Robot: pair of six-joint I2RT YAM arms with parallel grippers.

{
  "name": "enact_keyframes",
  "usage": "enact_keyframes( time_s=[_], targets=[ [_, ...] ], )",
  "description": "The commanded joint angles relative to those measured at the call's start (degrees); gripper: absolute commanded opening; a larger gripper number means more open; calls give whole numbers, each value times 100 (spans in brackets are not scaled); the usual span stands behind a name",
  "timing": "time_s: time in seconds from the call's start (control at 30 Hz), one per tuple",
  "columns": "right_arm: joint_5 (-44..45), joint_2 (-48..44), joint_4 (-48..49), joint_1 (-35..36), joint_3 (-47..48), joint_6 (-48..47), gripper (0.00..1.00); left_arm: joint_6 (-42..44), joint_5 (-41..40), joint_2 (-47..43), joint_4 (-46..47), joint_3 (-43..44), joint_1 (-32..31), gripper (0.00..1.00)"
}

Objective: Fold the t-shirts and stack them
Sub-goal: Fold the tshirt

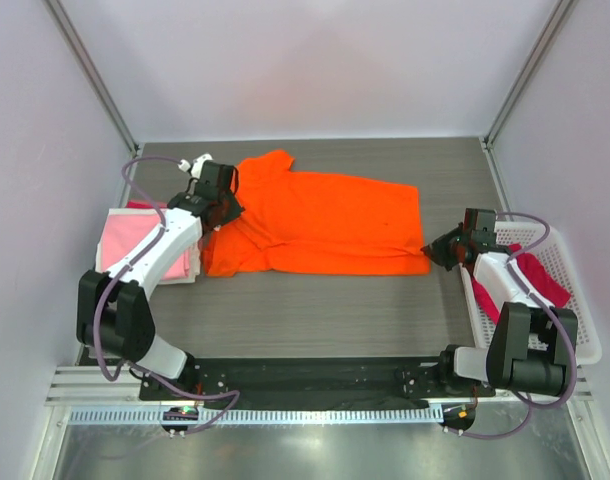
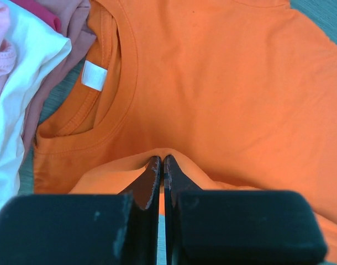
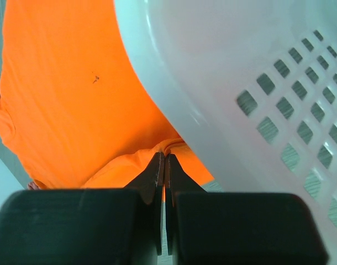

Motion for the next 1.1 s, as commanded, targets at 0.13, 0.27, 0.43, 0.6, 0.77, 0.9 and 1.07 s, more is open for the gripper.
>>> enact_keyframes(
  time_s=[0.13, 0.27, 0.43, 0.6, 0.77, 0.9, 1.07],
  targets=[
    [66, 198, 328, 29, 246, 87, 4, 68, -243, 262, 117, 402, 75, 0],
    [127, 242, 398, 29, 237, 131, 4, 95, -243, 464, 117, 542, 75, 0],
    [189, 277, 407, 29, 246, 140, 4, 103, -225, 675, 126, 744, 75, 0],
    [215, 251, 407, 38, 219, 158, 4, 209, -172, 895, 126, 1035, 75, 0],
    [224, 207, 399, 38, 202, 167, 4, 235, 21, 1202, 161, 1272, 75, 0],
    [242, 172, 390, 38, 193, 184, 4, 227, 153, 1439, 188, 1456, 75, 0],
    [268, 154, 372, 38, 193, 202, 4, 332, 250, 1738, 196, 1782, 83, 0]
  ],
)
